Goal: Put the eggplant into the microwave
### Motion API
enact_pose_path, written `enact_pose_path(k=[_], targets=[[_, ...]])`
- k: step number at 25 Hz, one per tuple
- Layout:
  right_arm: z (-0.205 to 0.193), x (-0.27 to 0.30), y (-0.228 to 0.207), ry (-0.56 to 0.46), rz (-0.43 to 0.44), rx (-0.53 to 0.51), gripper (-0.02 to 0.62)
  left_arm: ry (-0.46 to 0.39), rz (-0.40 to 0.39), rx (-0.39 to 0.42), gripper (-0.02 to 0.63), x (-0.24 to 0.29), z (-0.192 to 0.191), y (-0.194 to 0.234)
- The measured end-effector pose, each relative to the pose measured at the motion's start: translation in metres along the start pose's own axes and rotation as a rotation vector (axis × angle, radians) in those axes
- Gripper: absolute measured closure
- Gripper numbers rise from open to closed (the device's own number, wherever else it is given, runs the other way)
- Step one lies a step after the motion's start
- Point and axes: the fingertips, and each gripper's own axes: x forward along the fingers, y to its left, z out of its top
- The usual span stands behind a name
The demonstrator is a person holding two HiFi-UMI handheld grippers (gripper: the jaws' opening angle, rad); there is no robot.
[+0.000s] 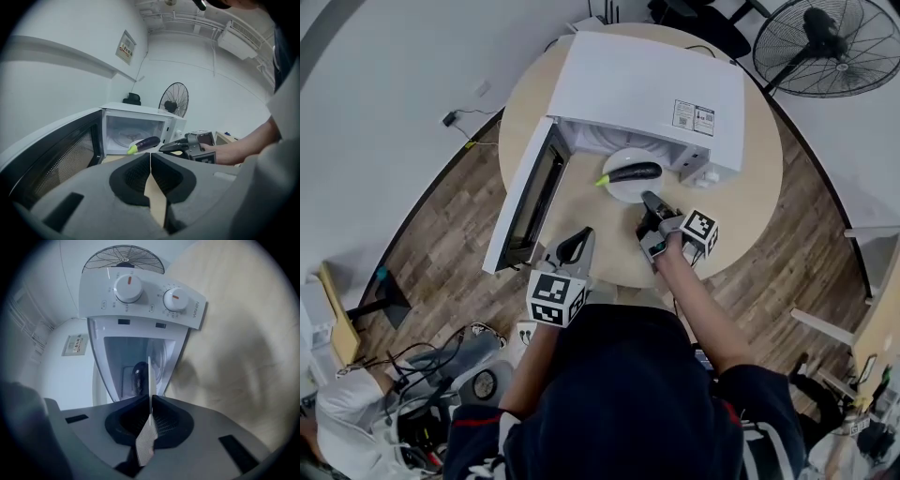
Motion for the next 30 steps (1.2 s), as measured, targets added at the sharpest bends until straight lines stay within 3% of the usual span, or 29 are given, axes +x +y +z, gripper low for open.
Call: enact_pose_path(k=[30], targets=[[0.037,0.069,-0.027,-0.103,-0.055,0.065,0.572,0.068,-0.002,0.004,0.586,0.026,-0.008,0.023]])
